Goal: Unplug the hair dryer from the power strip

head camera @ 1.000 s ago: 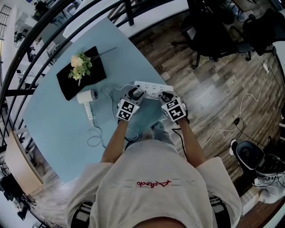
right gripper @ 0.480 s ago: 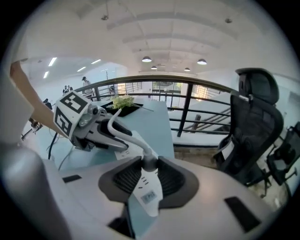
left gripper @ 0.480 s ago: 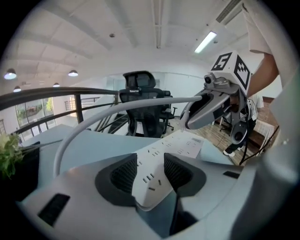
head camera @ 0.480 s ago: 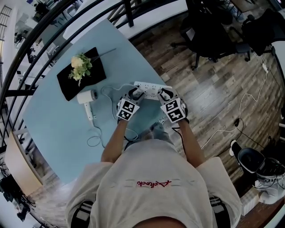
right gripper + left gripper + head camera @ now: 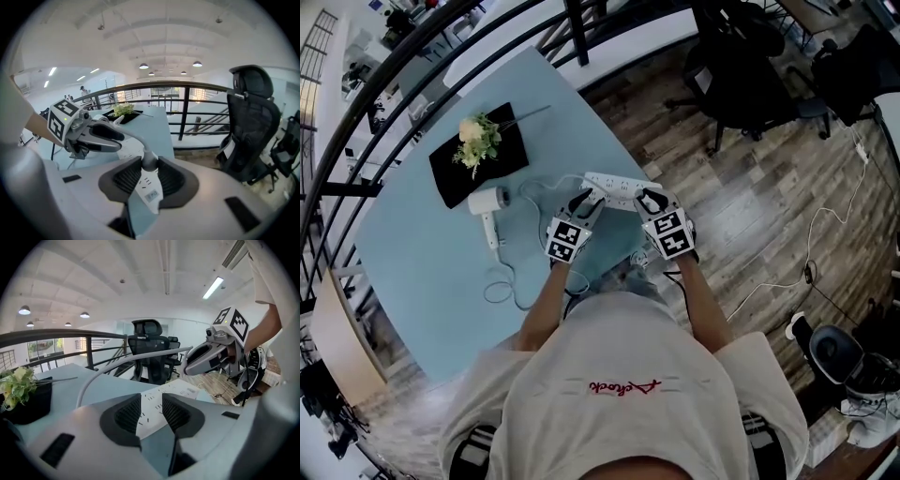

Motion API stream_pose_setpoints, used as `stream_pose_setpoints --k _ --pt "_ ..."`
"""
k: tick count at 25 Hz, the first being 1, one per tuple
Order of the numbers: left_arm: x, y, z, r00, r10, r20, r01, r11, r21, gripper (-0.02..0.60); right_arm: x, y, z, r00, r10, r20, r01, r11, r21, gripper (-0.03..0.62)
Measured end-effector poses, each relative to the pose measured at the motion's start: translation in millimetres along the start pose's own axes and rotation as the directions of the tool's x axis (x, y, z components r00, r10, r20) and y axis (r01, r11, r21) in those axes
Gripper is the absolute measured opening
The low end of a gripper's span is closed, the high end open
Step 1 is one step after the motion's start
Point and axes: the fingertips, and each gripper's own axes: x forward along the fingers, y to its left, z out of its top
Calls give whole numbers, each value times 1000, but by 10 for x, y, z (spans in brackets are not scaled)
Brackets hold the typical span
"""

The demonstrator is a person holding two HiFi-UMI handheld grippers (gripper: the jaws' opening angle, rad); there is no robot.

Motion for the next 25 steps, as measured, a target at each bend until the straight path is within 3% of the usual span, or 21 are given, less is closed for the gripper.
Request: stream_pose_setpoints --k 8,17,25 --pt "-340 -279 204 996 64 65 -61 997 -50 18 -225 99 -12 995 68 78 -69 997 15 120" --pt "-679 -540 327 983 143 111 -134 987 -84 8 -465 157 -129 982 105 160 -112 993 31 120" --pt "-836 -657 426 981 125 146 -117 991 -62 8 -642 323 -151 976 84 199 -94 995 39 118"
